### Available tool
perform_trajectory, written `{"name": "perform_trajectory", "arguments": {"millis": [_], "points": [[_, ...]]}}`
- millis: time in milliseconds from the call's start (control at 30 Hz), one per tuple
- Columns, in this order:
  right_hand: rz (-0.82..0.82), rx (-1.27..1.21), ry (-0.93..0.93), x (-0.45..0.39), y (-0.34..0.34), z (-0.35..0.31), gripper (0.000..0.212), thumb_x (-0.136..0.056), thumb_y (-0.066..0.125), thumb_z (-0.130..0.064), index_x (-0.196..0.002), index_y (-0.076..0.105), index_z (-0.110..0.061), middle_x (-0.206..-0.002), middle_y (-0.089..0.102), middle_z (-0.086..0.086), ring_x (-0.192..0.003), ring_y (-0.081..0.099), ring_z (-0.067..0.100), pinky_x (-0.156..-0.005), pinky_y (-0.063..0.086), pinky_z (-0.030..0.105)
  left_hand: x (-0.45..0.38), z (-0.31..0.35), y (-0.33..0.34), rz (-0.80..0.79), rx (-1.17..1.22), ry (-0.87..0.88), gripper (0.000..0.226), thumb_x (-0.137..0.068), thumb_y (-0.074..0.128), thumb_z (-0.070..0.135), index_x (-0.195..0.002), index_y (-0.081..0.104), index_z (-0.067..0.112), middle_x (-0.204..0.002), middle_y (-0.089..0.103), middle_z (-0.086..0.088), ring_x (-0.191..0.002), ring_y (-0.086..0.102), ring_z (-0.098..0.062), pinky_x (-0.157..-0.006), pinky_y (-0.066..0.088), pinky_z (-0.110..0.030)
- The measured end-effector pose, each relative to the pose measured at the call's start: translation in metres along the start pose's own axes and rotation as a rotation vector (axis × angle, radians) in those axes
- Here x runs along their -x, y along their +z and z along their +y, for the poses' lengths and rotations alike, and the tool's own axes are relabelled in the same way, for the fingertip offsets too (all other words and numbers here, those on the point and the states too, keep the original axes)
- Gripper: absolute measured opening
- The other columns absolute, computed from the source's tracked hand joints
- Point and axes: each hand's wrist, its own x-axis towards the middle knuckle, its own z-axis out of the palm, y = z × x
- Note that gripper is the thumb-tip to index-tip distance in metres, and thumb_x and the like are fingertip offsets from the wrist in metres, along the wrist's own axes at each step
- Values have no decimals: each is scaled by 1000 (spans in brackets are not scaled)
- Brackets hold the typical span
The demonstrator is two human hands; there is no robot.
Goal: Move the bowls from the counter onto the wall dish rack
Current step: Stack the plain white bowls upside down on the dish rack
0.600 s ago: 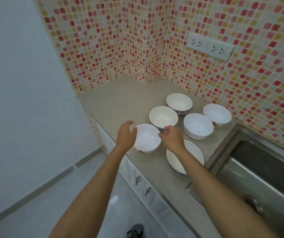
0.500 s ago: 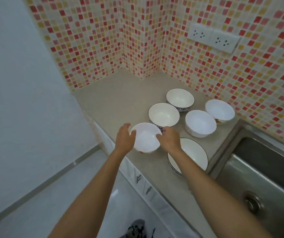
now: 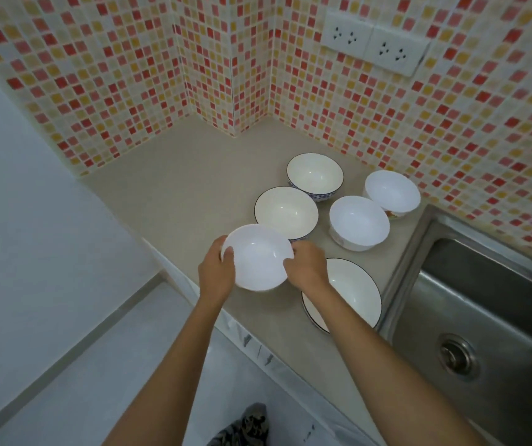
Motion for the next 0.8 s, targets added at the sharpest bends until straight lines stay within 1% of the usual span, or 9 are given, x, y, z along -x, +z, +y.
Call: {"name": "perform_trajectory", "arguments": {"millis": [100,133,200,267,333,433,500,600,800], "points": [[47,-147,-26,11,-26,4,25,-69,51,-8,-85,68,1,-82,70,20,-77,64,37,-60,51,31,2,28,-4,-40,186,28,31,-98,39,29,-125,52,23,-124,57,-2,-109,54,-22,-86,45,-35],[70,-199,-31,17,-35,6,28,-66,51,-12,-84,68,0,-82,70,20,-79,65,38,-65,58,41,4,38,-2,-73,232,33,31,-98,37,30,-124,53,25,-123,58,-1,-109,54,-21,-86,46,-35],[133,-325,-5,28,-55,14,26,-70,53,-13,-88,69,-5,-82,72,12,-83,67,33,-75,58,52,8,60,7,-139,278,37,31,-98,35,31,-124,53,29,-123,58,2,-111,54,-22,-92,48,-42],[185,-422,32,38,-78,24,24,-80,55,-13,-100,68,-15,-92,72,1,-90,67,24,-82,58,49,14,82,22,-199,306,50,32,-98,33,33,-124,53,30,-124,58,3,-113,54,-22,-97,47,-47],[174,-542,60,50,-103,35,31,-89,52,-17,-117,57,-27,-110,65,-2,-98,63,17,-84,58,41,24,104,41,-277,339,70,32,-98,33,34,-124,53,31,-124,59,4,-113,55,-21,-98,46,-48],[125,-804,136,71,-144,60,40,-94,50,-18,-133,40,-27,-129,51,1,-102,61,23,-82,59,43,46,141,76,-384,342,115,35,-99,34,36,-127,53,30,-128,57,3,-116,54,-21,-102,44,-46],[135,-954,153,89,-174,79,41,-95,51,-16,-133,39,-25,-130,50,5,-105,62,31,-80,59,51,67,168,100,-444,340,152,37,-98,35,37,-130,52,28,-130,55,2,-116,52,-21,-102,43,-45],[214,-1078,131,118,-221,110,39,-95,52,-14,-130,41,-27,-130,48,7,-112,58,37,-71,60,48,104,208,137,-529,337,219,39,-99,35,39,-131,50,25,-127,53,2,-115,50,-22,-103,42,-49],[372,-1146,84,169,-315,164,40,-93,55,-18,-128,43,-32,-130,49,8,-110,58,36,-69,61,47,190,282,197,-638,419,341,33,-99,36,38,-126,51,26,-113,51,7,-107,48,-16,-92,39,-33]]}}
